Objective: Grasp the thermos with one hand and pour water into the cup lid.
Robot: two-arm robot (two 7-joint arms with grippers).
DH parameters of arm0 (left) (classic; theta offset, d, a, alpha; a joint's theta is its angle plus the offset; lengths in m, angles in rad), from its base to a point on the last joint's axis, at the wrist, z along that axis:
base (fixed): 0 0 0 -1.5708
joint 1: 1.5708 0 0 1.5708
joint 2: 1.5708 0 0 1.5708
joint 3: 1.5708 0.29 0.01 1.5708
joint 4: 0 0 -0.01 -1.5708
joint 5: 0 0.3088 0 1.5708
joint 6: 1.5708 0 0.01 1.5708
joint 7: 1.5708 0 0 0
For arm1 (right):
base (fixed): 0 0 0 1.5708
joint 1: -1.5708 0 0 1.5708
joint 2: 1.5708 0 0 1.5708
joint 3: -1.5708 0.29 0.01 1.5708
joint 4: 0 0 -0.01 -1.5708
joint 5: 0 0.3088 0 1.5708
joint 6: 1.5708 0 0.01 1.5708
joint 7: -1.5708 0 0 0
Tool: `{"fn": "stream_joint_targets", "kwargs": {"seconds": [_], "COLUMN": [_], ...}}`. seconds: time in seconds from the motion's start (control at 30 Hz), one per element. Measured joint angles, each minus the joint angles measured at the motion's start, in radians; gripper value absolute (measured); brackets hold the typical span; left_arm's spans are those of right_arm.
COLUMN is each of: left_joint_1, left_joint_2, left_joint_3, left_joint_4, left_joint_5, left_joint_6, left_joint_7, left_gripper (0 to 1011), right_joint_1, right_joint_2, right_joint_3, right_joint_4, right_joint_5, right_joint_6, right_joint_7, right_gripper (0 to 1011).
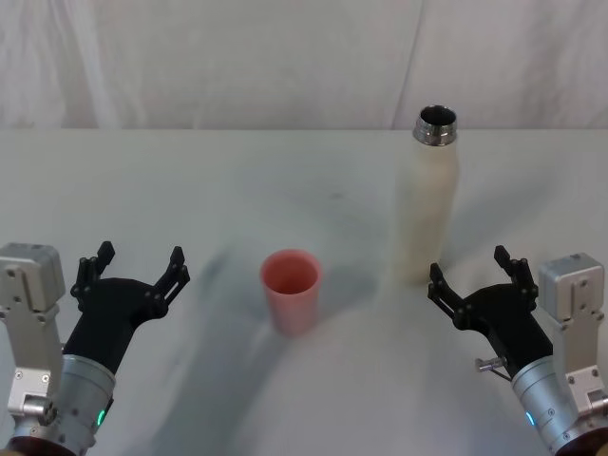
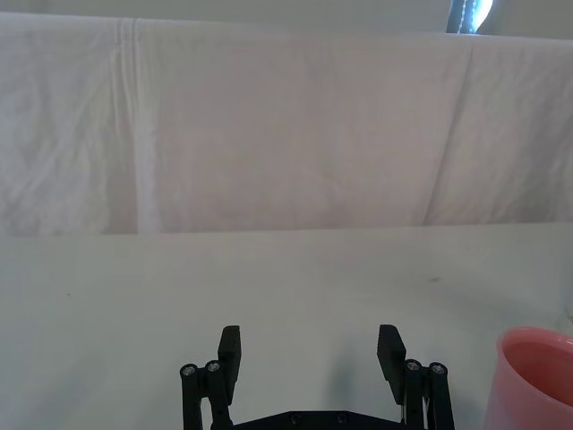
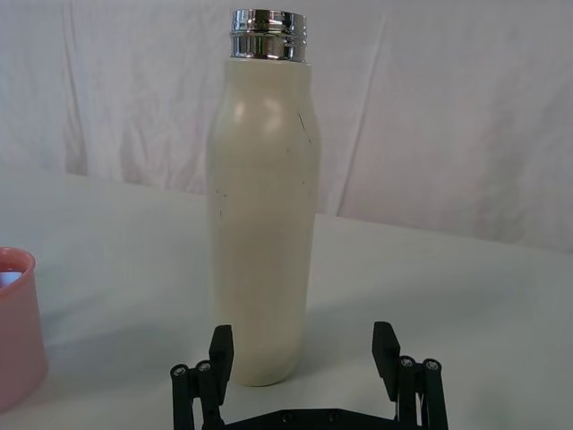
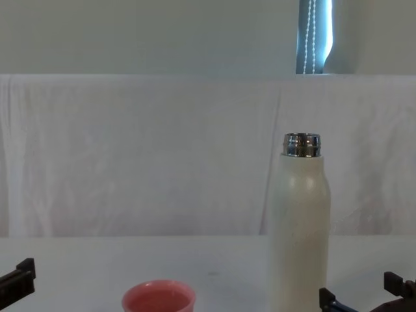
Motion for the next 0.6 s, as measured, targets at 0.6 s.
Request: {"fn": "stream_joint_targets", "kwargs": {"seconds": [0.6], "left_joint_1": [0.0], "left_joint_2": [0.0], "left_joint_3": [0.0], "left_joint_4": [0.0], "left_joint_5": [0.0], "left_joint_6": [0.0], "left_joint_7": [0.0], "left_gripper": [1001], "right_joint_1": [0.0], "right_joint_2": [0.0], "right_joint_3": [0.0], "right_joint_4": [0.0], "right_joint_5": [0.0], "right_joint_6": [0.0], "right_joint_7": [0.0], "right_gripper": [1001]}}
